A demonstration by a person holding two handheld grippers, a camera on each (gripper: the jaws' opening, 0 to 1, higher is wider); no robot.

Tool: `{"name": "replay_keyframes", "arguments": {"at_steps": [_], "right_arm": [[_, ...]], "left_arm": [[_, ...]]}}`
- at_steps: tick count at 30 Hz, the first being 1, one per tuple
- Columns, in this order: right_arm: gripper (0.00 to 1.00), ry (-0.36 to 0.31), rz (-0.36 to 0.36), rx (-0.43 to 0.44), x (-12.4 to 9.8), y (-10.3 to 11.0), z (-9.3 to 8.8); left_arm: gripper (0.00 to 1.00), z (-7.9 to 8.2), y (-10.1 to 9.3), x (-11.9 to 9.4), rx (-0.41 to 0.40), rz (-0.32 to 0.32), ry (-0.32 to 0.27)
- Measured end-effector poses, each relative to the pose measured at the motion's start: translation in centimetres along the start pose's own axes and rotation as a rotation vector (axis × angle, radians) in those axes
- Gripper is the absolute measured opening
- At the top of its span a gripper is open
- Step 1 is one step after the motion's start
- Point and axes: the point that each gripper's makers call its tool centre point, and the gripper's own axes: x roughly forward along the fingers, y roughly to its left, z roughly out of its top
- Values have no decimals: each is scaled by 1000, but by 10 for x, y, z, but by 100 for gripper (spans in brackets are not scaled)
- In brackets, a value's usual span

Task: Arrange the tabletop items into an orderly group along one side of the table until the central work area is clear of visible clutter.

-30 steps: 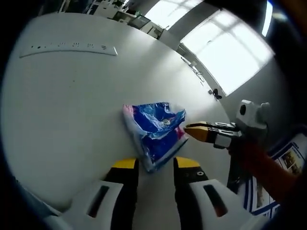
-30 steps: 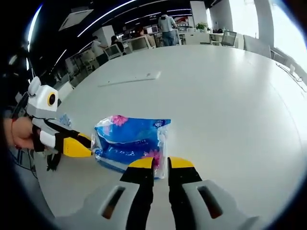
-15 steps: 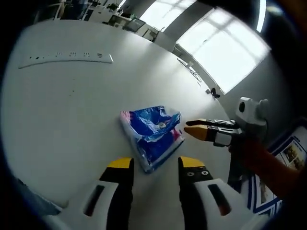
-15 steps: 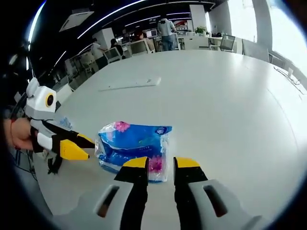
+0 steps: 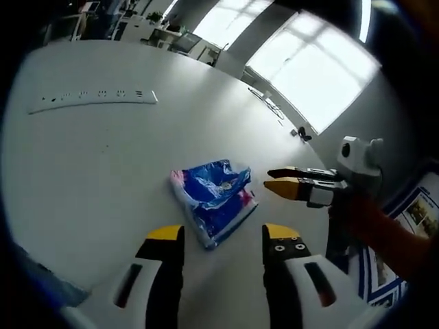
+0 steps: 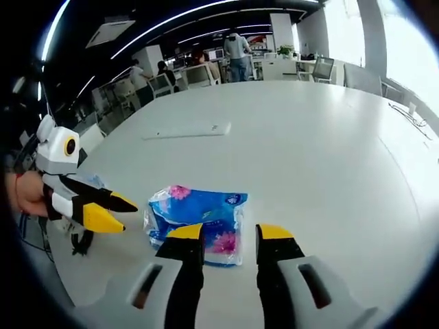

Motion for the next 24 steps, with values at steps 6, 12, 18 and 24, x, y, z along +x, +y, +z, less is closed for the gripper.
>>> {"name": "replay_keyframes", "arguments": {"at_steps": [6, 12, 18, 24], "right_arm": [[33, -14, 10, 1, -6, 8, 5], [36, -23, 15, 1, -11, 16, 8], [37, -34, 22, 1, -17, 23, 12], [39, -48, 32, 2, -22, 33, 17]], "left_arm": [[50, 1, -2, -9, 30, -6, -2], [53, 5, -4, -18, 50, -9, -11], [56, 8, -6, -28, 67, -13, -23], [57, 12, -6, -40, 79, -21, -43]]}}
